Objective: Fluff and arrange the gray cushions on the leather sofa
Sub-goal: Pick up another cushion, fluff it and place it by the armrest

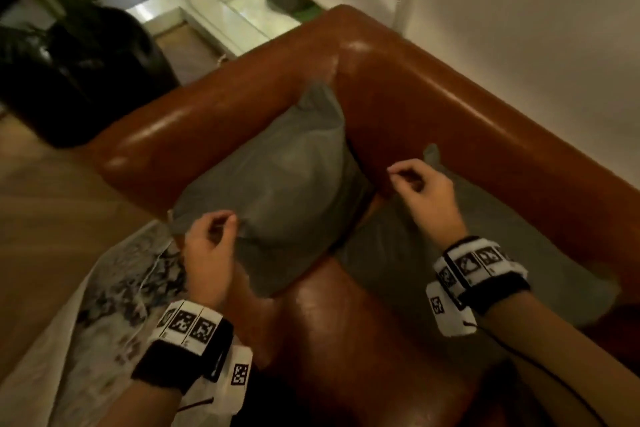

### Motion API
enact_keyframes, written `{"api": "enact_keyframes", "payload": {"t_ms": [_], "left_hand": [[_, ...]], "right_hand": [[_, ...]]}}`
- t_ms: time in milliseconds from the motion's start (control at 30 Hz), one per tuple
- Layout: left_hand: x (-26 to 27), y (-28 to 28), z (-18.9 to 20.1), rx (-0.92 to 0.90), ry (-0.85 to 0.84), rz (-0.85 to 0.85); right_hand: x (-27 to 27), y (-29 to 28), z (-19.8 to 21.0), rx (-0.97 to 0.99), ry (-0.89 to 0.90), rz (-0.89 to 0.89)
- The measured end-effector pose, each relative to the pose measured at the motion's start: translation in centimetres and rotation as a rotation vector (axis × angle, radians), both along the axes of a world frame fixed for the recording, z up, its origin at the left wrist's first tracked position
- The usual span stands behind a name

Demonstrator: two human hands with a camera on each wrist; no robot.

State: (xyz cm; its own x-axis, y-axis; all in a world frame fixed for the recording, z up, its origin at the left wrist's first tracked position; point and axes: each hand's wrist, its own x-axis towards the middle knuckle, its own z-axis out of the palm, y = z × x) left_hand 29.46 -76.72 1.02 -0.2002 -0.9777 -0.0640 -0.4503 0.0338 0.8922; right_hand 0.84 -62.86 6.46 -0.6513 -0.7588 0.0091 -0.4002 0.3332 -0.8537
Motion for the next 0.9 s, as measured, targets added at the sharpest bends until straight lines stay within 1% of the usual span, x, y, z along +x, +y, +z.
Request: {"api": "enact_keyframes", "payload": {"t_ms": [67,133,200,267,300,333,367,433,500,567,633,667,733,800,833,900], "left_hand": [[2.6,-1.4,-0.7,0.044,-0.055,0.230],[4.0,-2.9,-1.3,0.218,-0.072,0.401],[4.8,-4.4,-2.4,0.447,0.052,0.450],[5.2,-6.1,-3.6,0.648,0.193,0.412],[5.3,-6.8,-4.1,0.693,0.220,0.373],[5.3,-7.5,-4.6,0.707,0.227,0.347],[5.0,-8.3,-4.7,0.689,0.244,0.345],[4.7,-10.0,-4.4,0.586,0.255,0.324],[4.9,-10.8,-2.9,0.436,0.231,0.223],[5.4,-11.0,-1.5,0.370,0.234,0.162],[6.3,-11.1,-0.8,0.418,0.299,0.199],[6.6,-11.3,-1.3,0.448,0.307,0.223],[6.3,-12.0,-2.1,0.519,0.237,0.240],[5.5,-12.6,-2.4,0.563,0.163,0.206],[5.1,-12.6,-2.1,0.558,0.157,0.188],[4.9,-12.4,-1.6,0.562,0.215,0.182]], "right_hand": [[0.2,-4.9,-1.2,0.105,-0.031,0.114],[-0.1,-9.3,-2.5,0.219,-0.072,0.126],[-0.4,-12.8,-3.1,0.251,-0.200,0.044],[-0.8,-15.9,-4.0,0.229,-0.334,-0.046],[-1.1,-17.1,-4.8,0.235,-0.349,-0.086],[-1.2,-18.2,-5.4,0.263,-0.316,-0.118],[-1.3,-19.1,-5.8,0.293,-0.244,-0.144],[-1.2,-20.0,-5.8,0.325,-0.076,-0.186],[-1.1,-19.7,-5.3,0.274,0.016,-0.229],[-1.0,-18.5,-4.8,0.172,0.047,-0.248],[-0.9,-17.3,-5.0,0.115,0.011,-0.218],[-1.0,-17.0,-5.3,0.112,-0.055,-0.185],[-1.6,-17.2,-5.4,0.146,-0.236,-0.189],[-2.6,-18.5,-4.7,0.148,-0.346,-0.246],[-3.1,-19.1,-4.3,0.142,-0.358,-0.265],[-3.7,-19.8,-3.7,0.168,-0.276,-0.236]]}}
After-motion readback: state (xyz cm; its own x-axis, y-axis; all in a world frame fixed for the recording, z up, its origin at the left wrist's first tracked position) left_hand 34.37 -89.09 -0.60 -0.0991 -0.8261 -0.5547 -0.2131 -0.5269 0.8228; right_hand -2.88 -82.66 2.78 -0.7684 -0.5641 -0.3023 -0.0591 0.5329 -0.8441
